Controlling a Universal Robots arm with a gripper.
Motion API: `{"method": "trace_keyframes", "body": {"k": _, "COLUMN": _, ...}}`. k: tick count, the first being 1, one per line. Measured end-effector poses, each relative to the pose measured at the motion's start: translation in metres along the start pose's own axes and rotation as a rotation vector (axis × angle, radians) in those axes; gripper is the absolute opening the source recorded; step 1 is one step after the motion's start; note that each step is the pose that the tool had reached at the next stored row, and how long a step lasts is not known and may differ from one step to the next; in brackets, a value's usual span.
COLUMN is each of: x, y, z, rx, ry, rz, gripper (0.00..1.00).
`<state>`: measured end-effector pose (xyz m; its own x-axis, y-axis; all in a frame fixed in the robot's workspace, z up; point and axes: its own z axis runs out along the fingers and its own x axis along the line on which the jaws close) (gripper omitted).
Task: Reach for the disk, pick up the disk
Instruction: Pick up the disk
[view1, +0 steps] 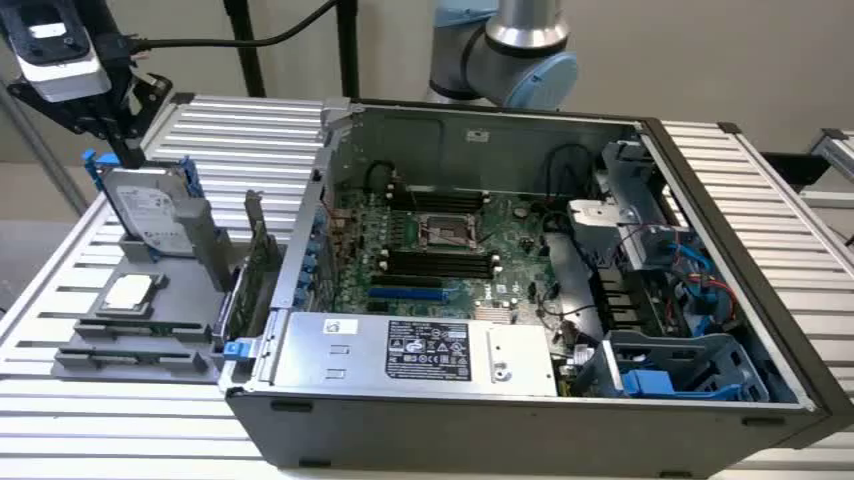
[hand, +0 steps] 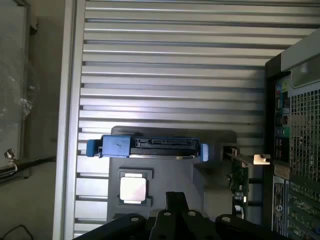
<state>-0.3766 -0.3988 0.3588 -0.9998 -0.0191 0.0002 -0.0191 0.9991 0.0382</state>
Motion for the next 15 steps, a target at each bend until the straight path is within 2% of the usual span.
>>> {"method": "trace_keyframes", "body": {"k": 15, "x": 0.0017, "y": 0.0, "z": -0.0001, "rx": 0.0001, "ry": -0.0002, "rz": 0.0, "gripper": 0.11}}
